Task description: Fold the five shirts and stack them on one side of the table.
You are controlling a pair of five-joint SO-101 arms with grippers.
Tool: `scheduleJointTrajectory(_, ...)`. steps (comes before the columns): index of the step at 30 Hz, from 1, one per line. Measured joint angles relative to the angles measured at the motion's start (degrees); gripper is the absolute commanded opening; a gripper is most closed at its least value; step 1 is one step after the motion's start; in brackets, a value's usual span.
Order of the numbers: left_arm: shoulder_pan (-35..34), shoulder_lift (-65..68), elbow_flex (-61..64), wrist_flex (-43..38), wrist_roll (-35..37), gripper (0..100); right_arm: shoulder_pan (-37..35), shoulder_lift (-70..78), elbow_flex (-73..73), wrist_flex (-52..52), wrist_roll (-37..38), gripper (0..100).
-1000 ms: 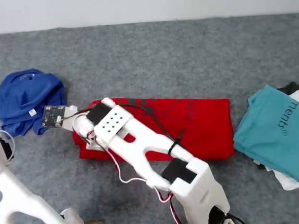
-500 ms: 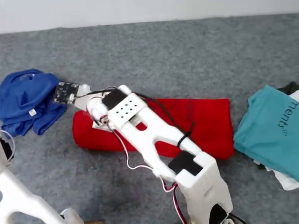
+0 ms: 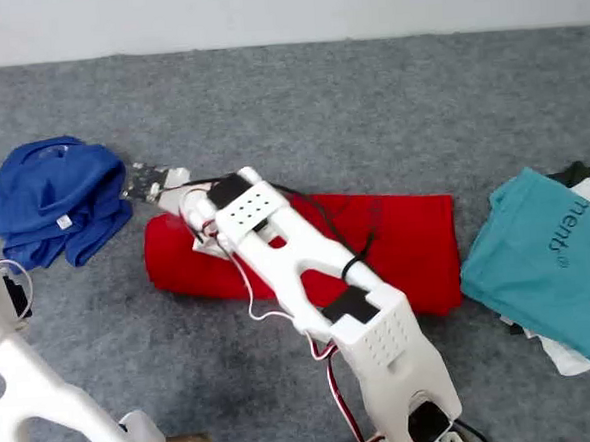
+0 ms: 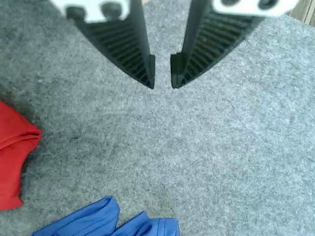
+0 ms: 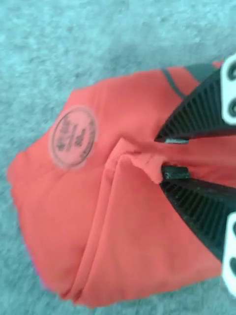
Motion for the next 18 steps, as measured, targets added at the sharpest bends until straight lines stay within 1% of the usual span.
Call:
scheduleJointTrajectory(6, 0.0, 0.0, 0.0, 0.0, 0.0, 7, 3.43, 0.0, 0.0, 0.0, 0.0, 10.5)
scheduleJointTrajectory(11, 0.0, 0.0, 0.0, 0.0, 0.0, 7, 3.69, -0.09, 0.0, 0.0, 0.0, 10.5)
scheduleJointTrajectory(14, 0.0, 0.0, 0.0, 0.0, 0.0, 7, 4.13, -2.29, 0.0, 2.46, 0.0, 10.5)
scheduleJointTrajectory(18, 0.0, 0.0, 0.0, 0.0, 0.0, 7, 4.75, -7.47, 0.0, 9.14, -1.67, 10.7)
